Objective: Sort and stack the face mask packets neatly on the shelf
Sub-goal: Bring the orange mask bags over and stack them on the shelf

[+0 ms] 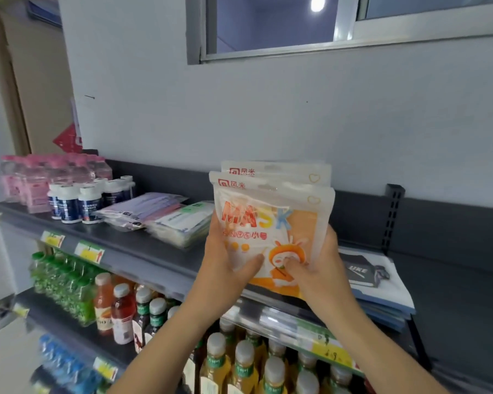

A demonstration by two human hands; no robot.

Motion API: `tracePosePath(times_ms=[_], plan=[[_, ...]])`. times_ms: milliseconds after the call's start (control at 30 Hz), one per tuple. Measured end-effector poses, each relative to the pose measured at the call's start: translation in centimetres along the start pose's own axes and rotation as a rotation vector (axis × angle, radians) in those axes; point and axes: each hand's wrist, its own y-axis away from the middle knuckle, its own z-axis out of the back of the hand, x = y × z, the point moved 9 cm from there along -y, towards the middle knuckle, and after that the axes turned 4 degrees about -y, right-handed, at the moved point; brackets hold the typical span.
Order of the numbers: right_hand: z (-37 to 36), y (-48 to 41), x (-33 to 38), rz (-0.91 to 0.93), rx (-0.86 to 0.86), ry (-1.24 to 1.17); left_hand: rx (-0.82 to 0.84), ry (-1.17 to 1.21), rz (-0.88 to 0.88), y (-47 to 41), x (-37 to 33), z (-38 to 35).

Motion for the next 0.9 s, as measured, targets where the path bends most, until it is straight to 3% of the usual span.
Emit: tracePosePath(times_ms=[367,633,900], plan=[[-2.0,-6.1,-1.7,0.024,-0.004,-0.1,-0.041,-0.168,-0.029,-5.8,0.4,1.6],[-1.7,-9.3,-2.9,-0.049,0.019,0.08,-0.027,-0.221,-0.013,-9.0,2.7,1.8],[-2.3,-13.1,-3.0,-0.055,-0.136,0.239,0.075,-0.104,-0.036,-14.6,5.7,1.5]])
